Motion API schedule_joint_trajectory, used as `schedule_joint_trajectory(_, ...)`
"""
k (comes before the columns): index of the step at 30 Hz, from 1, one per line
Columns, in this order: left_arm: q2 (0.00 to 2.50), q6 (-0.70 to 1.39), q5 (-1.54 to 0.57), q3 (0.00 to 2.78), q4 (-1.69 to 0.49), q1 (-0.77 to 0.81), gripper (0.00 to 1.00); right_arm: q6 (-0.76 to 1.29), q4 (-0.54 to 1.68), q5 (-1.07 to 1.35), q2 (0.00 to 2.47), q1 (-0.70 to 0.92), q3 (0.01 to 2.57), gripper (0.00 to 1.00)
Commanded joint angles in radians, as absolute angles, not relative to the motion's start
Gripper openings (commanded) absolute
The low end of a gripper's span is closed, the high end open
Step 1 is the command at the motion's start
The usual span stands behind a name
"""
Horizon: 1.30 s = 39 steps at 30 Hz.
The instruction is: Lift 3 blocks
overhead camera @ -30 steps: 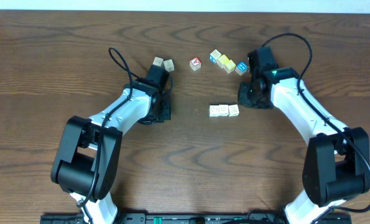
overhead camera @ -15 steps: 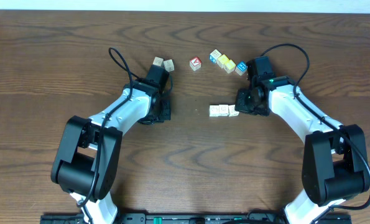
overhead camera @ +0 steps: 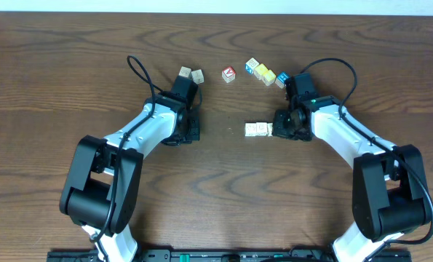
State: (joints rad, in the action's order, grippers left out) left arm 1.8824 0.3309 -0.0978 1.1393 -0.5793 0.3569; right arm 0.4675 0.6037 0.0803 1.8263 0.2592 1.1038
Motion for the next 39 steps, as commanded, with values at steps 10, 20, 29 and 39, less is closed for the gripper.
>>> schedule_joint_trajectory(10,1.868,0.311,-0.085,1.128,-0.590,0.352,0.08,0.482,0.578,0.137,1.835,0.263,1.100,0.01)
schedule_joint_trajectory(20,1.868,0.311,-0.154,1.128,-0.581,0.352,0.07,0.456,0.593,0.133,1.832,0.220,1.122,0.01)
schedule_joint_trajectory(29,1.868,0.319,-0.262,1.128,-0.509,0.352,0.07,0.393,0.579,0.157,1.830,0.205,1.239,0.01)
schedule_joint_trajectory(39,1.868,0.319,-0.262,1.128,-0.506,0.352,0.07,0.389,0.494,0.135,1.835,0.322,1.235,0.01)
